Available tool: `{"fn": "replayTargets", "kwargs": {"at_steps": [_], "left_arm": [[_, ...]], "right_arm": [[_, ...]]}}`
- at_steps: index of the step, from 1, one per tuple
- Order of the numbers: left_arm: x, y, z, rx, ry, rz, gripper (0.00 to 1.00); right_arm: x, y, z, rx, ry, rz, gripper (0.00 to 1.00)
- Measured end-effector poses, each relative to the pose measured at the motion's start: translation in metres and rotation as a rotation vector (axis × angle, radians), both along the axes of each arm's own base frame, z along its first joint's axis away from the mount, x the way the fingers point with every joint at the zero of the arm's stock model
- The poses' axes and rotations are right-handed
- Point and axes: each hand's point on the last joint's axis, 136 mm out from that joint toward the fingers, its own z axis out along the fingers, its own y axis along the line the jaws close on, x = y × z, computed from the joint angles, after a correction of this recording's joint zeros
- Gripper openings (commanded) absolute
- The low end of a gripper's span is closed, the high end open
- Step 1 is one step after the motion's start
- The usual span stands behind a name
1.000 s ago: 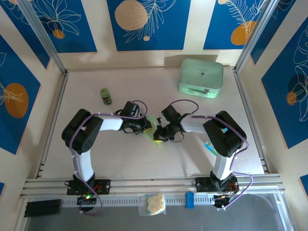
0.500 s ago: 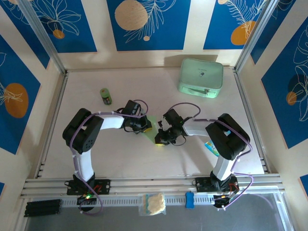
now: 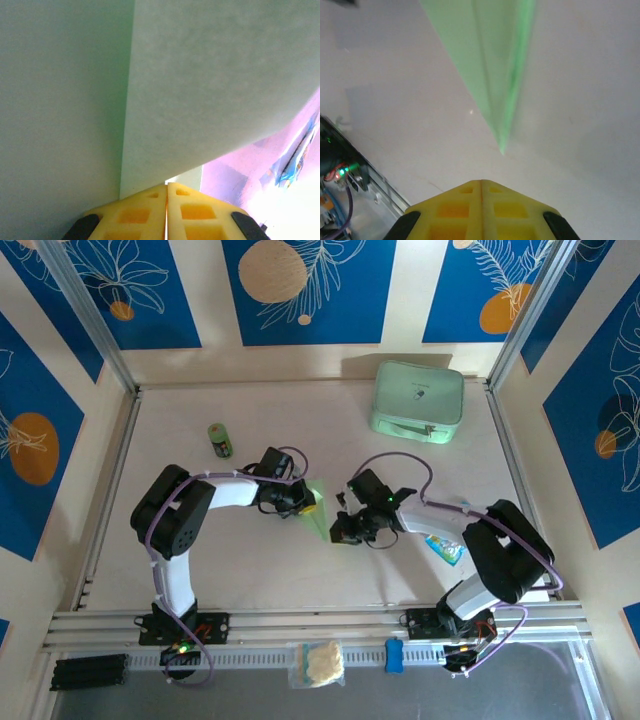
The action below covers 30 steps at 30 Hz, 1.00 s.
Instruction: Fold a paper plane with a square sheet of paper (pick it up from the middle)
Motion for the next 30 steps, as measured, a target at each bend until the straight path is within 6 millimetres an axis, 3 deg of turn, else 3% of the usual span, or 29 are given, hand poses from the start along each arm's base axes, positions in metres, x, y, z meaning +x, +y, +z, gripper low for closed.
{"fn": "replayTargets", "kwargs": {"at_steps": [4,8,16,22,30], "left_arm": [[0.000,0.000,0.000,0.003,0.000,0.000,0.11],[0.000,0.000,0.000,0.004,0.001,0.000,0.11],[0.000,-0.001,0.002,0.006,0.002,-0.001,0.13],[-0.001,0.001,0.012,0.005,-0.046,-0.028,0.20],[0.006,-0.002,0.040,-0.007,-0.217,-0.120,0.20]], "right_arm": [[0.027,0.014,0.007,0.003,-0.053,-0.010,0.05],[0.039,0.021,-0.007,-0.022,-0.045,-0.016,0.03],[0.043,0.018,-0.037,-0.080,0.001,-0.025,0.02],[0.043,0.017,-0.037,-0.080,-0.013,-0.005,0.01],[0.039,0.014,-0.038,-0.088,-0.027,0.047,0.02]]}}
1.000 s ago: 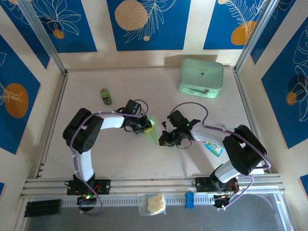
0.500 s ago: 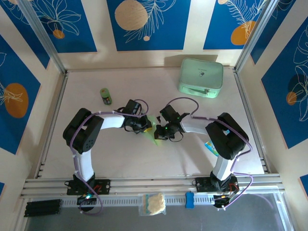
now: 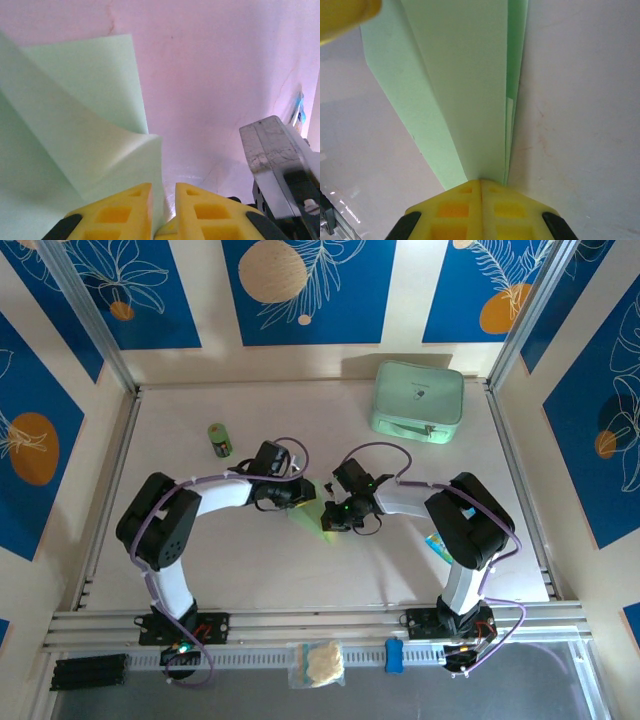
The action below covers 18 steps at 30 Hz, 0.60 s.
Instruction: Fold a paper plane with a square sheet of paper (pick it up from the middle)
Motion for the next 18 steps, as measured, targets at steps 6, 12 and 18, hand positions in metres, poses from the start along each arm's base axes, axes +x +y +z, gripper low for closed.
{"fn": "replayTargets", "kwargs": {"at_steps": [6,12,18], "left_arm": [[0.001,-0.001,-0.007,0.009,-0.013,-0.020,0.18],[-0.002,0.002,-0.031,0.042,0.028,-0.023,0.17],[0.001,0.004,-0.035,0.041,0.037,-0.017,0.17]], "right_arm": [[-0.002,-0.001,0.000,-0.003,0.006,0.013,0.01],[-0.003,-0.001,-0.001,-0.005,0.013,0.015,0.01],[-0.003,-0.002,-0.001,-0.008,0.017,0.014,0.01]]}}
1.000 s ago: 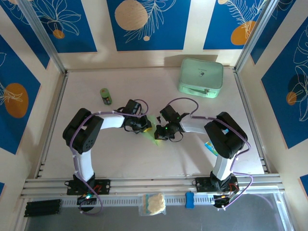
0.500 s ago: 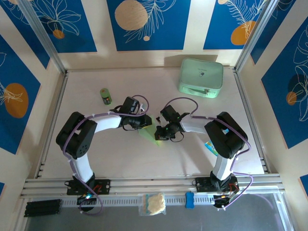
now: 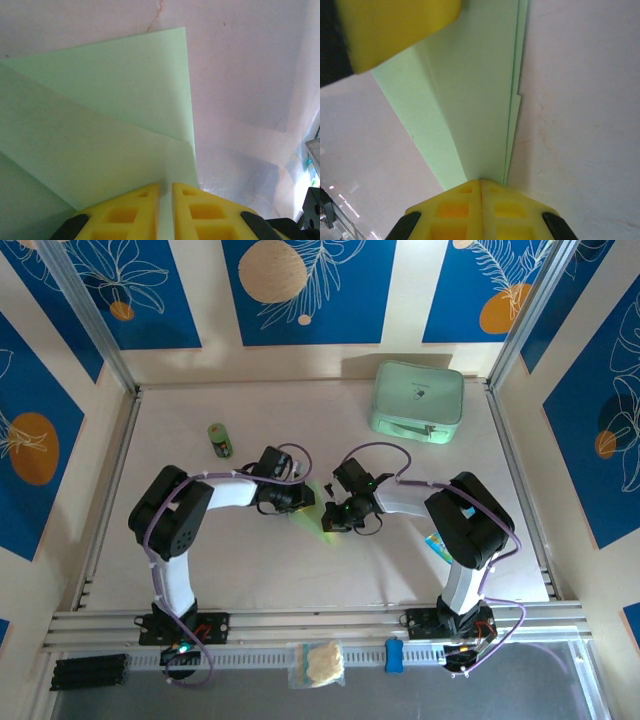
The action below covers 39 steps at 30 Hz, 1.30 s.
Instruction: Fold a paper plane with a square sheet of paper (pick it up from the middle)
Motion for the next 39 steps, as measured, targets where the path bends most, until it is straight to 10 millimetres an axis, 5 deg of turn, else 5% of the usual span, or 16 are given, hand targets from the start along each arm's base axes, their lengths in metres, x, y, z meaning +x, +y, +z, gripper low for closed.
{"fn": "replayTargets", "kwargs": {"at_steps": [7,25,28,34,39], "left_arm": [[0.010,0.009,0.000,-0.002,0.010,-0.022,0.17],[0.095,0.079,0.006,0.148,-0.125,0.135,0.17],[0.094,0.081,0.019,0.150,-0.143,0.143,0.17],[0.075,0.068,0.077,0.075,-0.247,0.142,0.17],[0.040,0.030,0.068,0.025,-0.217,0.066,0.16]], "right_arm": [[0.001,-0.002,0.000,-0.015,0.000,-0.007,0.01],[-0.001,-0.006,0.000,-0.033,0.022,-0.028,0.01],[-0.002,-0.008,0.001,-0.038,0.035,-0.040,0.01],[-0.001,-0.011,0.002,-0.029,0.062,-0.073,0.01],[0.003,-0.015,0.004,0.007,0.068,-0.113,0.02]]}}
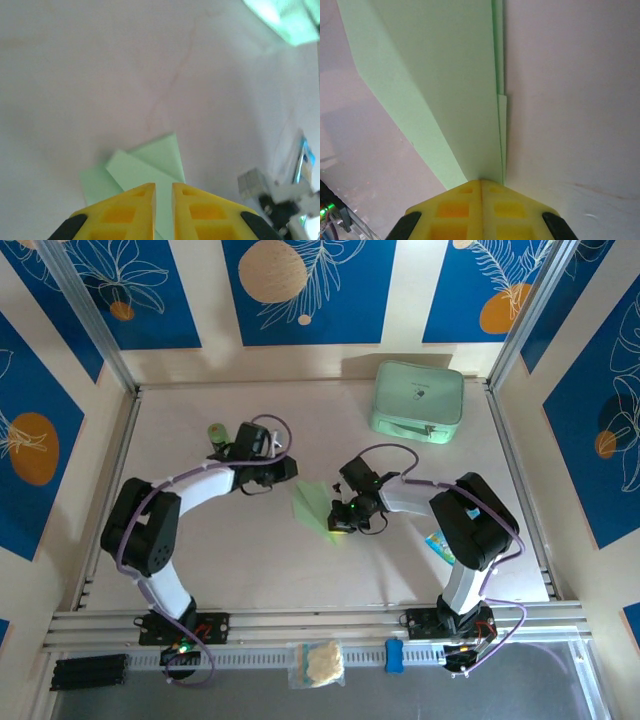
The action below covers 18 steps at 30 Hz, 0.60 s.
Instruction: Fold a paper plane with a square sheet of paper (pick it up from the middle)
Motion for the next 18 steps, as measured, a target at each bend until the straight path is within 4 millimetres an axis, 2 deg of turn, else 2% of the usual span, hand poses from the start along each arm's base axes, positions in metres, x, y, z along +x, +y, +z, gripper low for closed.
{"fn": "replayTargets", "kwargs": {"at_steps": [6,18], "left_arm": [[-0.030,-0.029,-0.035,0.029,0.088,-0.080,0.15],[-0.025,-0.032,-0.064,0.068,0.135,-0.078,0.12]], "right_arm": [[0.004,0.002,0.004,0.045,-0.012,-0.008,0.01],[0.016,0.009,0.030,0.111,-0.084,-0.024,0.02]]}}
